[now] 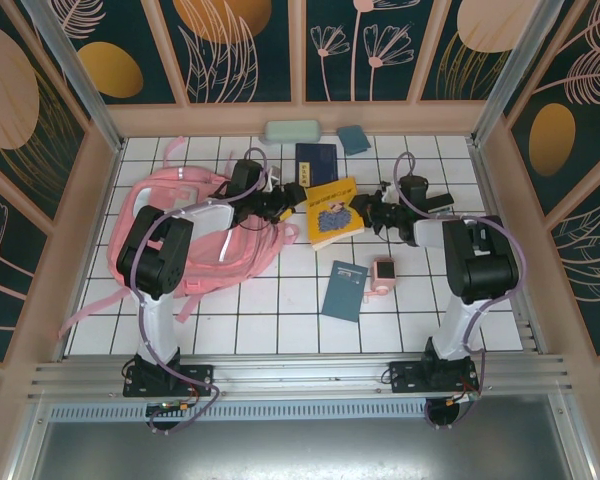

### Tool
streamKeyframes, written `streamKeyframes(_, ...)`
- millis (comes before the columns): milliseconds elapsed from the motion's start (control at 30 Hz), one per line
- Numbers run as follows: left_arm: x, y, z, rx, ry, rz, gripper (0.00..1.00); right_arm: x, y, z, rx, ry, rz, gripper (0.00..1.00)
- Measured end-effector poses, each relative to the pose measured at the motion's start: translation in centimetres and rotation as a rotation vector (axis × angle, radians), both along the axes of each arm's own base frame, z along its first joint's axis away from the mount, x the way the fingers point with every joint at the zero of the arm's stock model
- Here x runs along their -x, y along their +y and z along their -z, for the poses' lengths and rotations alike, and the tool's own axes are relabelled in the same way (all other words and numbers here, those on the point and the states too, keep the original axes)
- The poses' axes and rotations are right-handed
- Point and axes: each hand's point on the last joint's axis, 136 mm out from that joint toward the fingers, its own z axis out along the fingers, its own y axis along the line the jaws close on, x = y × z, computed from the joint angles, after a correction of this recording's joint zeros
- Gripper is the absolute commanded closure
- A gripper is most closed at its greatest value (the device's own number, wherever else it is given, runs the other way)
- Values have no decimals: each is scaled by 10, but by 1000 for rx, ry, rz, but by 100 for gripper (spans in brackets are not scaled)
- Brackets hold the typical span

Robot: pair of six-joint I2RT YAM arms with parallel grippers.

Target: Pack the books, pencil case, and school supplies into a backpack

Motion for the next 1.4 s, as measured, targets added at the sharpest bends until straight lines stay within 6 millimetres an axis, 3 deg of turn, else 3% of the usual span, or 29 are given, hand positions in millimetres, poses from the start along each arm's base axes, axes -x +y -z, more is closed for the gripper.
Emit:
streamKeyframes(267, 10, -17, -12, 139, 68, -9, 26, -7, 5, -60, -98, -84, 23, 100)
streamKeyframes(467, 5, -30, -50, 310, 55, -18, 29, -8, 6, -91, -152, -126, 34, 100)
streamKeyframes(567, 3, -33, -65, 364, 47, -21, 35, -7, 9, -97, -164, -134, 31, 100)
streamKeyframes(800, 2, -34, -88, 439, 25, -16, 78, -1, 15, -105, -147, -167, 16, 100)
streamKeyframes(933, 6, -31, -101, 411, -33, -1, 93, 3, 16, -100, -96, -181, -6, 85)
streamKeyframes(1100, 7, -23, -112, 311, -127, 28, 97, 6, 29, -109, -46, -233, -81, 74)
streamKeyframes(1233, 19, -22, -123, 262, -192, 89, 97, 23, 47, -109, -38, -257, -182, 68)
streamKeyframes(1400, 31, -21, -120, 214, -219, 148, 97, 33, 52, -106, -39, -251, -232, 64)
